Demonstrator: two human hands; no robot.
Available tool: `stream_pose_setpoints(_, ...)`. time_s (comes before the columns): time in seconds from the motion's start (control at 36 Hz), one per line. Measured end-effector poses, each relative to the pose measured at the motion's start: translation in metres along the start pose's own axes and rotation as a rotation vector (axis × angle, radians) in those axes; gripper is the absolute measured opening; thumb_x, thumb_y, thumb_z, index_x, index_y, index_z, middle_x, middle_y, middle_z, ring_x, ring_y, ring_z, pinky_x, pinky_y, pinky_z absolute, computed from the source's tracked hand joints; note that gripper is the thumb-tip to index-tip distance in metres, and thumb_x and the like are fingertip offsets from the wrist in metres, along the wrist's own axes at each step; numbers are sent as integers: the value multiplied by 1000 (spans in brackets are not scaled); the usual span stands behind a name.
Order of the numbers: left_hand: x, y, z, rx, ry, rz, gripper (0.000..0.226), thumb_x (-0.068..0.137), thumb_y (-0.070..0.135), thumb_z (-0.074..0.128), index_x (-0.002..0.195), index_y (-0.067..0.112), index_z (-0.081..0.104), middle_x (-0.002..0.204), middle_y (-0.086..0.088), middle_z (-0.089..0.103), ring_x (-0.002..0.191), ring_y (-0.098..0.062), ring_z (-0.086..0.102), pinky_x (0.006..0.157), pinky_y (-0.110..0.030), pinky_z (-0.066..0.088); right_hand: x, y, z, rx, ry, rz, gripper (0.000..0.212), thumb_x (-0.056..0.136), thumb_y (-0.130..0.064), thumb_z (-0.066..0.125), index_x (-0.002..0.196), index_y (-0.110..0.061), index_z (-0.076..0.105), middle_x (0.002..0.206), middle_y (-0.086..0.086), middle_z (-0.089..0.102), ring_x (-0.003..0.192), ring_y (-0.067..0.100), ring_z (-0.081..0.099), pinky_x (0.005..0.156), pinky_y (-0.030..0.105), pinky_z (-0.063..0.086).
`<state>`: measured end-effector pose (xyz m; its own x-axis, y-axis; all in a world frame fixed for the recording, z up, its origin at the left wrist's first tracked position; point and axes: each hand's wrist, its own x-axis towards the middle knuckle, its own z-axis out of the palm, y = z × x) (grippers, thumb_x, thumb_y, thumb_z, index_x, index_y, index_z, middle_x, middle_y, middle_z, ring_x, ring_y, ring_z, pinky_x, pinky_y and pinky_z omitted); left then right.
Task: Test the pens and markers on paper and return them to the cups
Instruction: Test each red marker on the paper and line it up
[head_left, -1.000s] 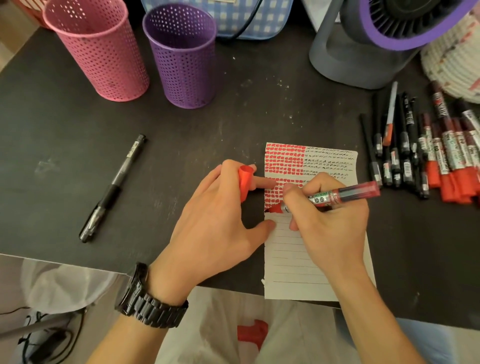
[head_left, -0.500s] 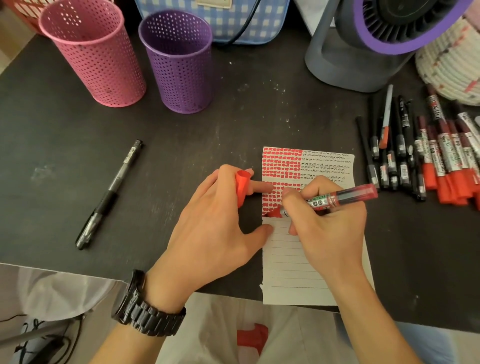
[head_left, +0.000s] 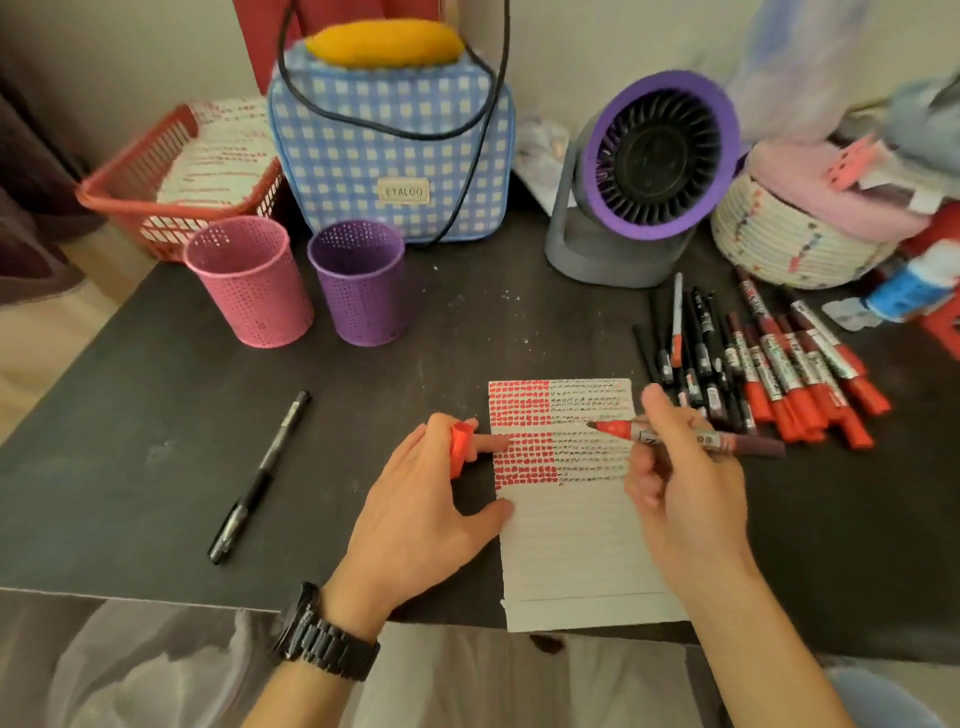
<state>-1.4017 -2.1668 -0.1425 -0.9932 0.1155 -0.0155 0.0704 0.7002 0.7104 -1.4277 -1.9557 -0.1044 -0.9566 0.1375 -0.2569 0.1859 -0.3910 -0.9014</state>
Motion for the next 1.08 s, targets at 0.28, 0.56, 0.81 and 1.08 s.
stream_pose_setpoints(0.28, -19, 14, -18, -431, 186, -30, 31, 96, 39, 47, 78, 15, 56, 77, 4, 61, 72, -14, 54, 75, -36, 44, -68, -14, -48, 114, -80, 104, 42, 84, -38, 57, 102, -7, 79, 93, 22, 72, 57, 21, 56, 48, 27, 48)
stream_pose_setpoints(0.56, -70, 27, -19, -426, 78, -17, 39, 93, 59, 39, 115, 32, 57, 71, 6, 45, 64, -7, 38, 63, -30, 34, -93, -20, -45, 45, -34, 35, 15, 89, -18, 63, 92, -5, 68, 76, 27, 70, 45, 20, 53, 38, 26, 43)
stream_pose_setpoints(0.81, -89, 43, -13, -509, 141, 60, 25, 95, 48, 49, 112, 35, 36, 92, 3, 72, 63, -13, 55, 65, -23, 48, -109, -22, -37, 34, -137, -20, 22, 72, -32, 70, 79, -12, 76, 68, 17, 64, 51, 17, 53, 43, 25, 43)
stream_pose_setpoints(1.08, -79, 63, -18, -539, 217, 123, 19, 87, 36, 66, 105, 40, 66, 107, 11, 73, 101, -14, 68, 82, -30, 54, -112, -30, -29, -33, -21, -91, 29, 68, -54, 73, 68, -25, 78, 61, 12, 63, 45, 13, 48, 39, 23, 37)
